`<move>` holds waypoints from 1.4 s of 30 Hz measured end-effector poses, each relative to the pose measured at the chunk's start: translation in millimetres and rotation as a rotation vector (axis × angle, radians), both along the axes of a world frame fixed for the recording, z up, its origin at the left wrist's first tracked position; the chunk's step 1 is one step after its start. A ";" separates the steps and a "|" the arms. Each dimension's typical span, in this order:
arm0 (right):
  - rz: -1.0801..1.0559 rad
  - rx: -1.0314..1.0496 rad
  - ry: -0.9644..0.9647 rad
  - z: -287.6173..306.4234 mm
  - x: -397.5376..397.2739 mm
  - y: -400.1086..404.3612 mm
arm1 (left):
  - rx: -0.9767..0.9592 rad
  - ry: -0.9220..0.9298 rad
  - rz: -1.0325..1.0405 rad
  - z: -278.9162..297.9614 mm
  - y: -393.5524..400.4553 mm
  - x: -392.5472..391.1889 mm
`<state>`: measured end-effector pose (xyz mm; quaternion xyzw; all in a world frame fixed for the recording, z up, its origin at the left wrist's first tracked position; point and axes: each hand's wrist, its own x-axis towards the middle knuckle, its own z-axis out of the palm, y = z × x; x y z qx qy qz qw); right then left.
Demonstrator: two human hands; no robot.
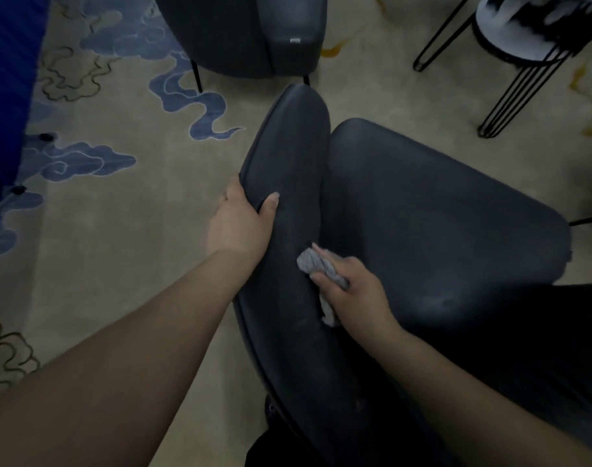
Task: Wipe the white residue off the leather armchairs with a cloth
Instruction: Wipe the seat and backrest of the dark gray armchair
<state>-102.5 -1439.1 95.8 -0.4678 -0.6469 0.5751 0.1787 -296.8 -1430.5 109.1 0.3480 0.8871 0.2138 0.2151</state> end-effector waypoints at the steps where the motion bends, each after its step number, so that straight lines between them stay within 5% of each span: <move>1: 0.031 0.001 -0.008 5.8 12.8 -12.0 | 0.007 -0.029 -0.012 1.9 -1.2 -0.6; 10: -0.066 0.008 -0.155 17.5 22.4 -34.2 | 0.030 -0.110 -0.025 11.3 -71.6 41.5; 19: 0.263 0.145 -0.276 43.0 97.0 -76.2 | -0.024 -0.223 -0.056 29.1 -94.1 61.5; 25: 0.114 0.243 -0.217 42.7 87.0 -93.6 | 0.035 -0.228 0.026 26.1 -138.1 107.5; 33: 0.432 0.182 -0.297 53.1 139.2 -83.3 | 0.004 -0.205 0.121 28.0 -147.2 133.9; 37: 0.297 0.065 -0.355 50.3 176.4 -75.5 | -0.030 -0.207 0.148 26.6 -158.3 152.7; 42: 0.182 0.170 -0.175 40.6 138.5 -92.6 | -0.043 -0.155 0.173 21.7 -157.1 156.8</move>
